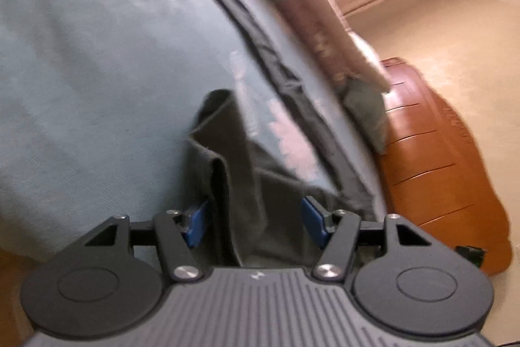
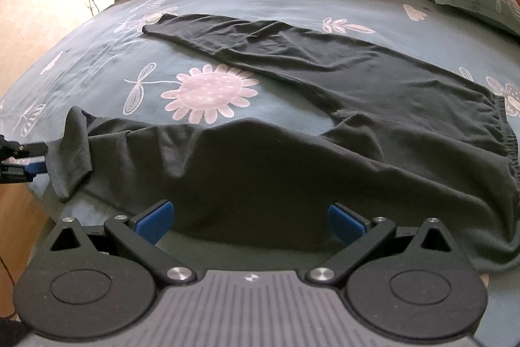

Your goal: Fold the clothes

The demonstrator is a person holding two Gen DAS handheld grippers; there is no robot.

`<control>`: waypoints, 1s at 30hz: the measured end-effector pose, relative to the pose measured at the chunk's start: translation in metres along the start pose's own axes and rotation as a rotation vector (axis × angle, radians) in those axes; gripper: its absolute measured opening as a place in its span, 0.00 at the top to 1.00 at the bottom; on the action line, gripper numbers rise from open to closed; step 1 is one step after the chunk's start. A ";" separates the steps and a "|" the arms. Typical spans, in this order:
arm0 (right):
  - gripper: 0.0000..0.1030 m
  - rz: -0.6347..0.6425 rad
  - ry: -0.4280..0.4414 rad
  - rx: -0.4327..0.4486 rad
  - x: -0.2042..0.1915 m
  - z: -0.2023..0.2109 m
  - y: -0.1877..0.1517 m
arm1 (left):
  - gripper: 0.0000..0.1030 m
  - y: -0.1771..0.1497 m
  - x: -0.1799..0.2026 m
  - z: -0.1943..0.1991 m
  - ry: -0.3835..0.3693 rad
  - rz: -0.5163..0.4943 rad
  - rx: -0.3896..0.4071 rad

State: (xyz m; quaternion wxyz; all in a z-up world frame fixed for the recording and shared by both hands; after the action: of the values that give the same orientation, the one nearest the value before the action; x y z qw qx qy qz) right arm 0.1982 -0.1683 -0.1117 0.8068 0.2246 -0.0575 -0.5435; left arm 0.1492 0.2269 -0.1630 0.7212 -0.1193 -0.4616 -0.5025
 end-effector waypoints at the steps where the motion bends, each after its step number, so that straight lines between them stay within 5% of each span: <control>1: 0.00 0.000 0.001 -0.002 0.000 0.000 -0.001 | 0.41 0.000 -0.004 -0.003 0.008 0.012 -0.006; 7: 0.00 -0.002 -0.004 -0.014 0.001 -0.003 -0.004 | 0.41 -0.001 -0.015 -0.012 -0.017 0.067 -0.001; 10: 0.00 -0.011 -0.003 -0.017 0.002 -0.005 -0.004 | 0.50 0.001 -0.024 -0.018 -0.012 0.078 0.012; 12: 0.00 -0.009 -0.006 -0.018 0.002 -0.006 -0.004 | 0.77 0.004 -0.032 -0.018 0.004 0.137 0.005; 14: 0.00 -0.007 -0.001 -0.016 0.001 -0.005 -0.004 | 0.94 0.005 -0.034 -0.016 0.041 0.157 0.003; 20: 0.00 -0.017 -0.010 -0.019 0.004 -0.005 -0.005 | 0.97 0.009 -0.022 0.001 0.152 0.106 0.027; 26: 0.00 -0.015 -0.017 -0.008 0.007 -0.001 -0.003 | 0.97 0.042 -0.019 0.067 0.213 0.079 0.145; 30: 0.00 -0.012 -0.021 -0.007 0.007 -0.001 -0.002 | 0.97 0.067 -0.040 0.108 0.331 0.132 0.183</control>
State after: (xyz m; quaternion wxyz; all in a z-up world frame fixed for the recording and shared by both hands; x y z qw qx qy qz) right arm 0.1995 -0.1753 -0.1145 0.8036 0.2166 -0.0627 -0.5508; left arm 0.1438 0.3515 -0.1157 0.8265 0.0010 -0.3717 -0.4227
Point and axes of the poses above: each gripper's, at about its wrist camera, not at the fingertips, and z roughly against the way its jaws point, x to its right, y to its top, the point moved 6 cm from there along -z, roughly the way its jaws point, and after that the axes turned 13 degrees about -x, right-handed, at the moved point
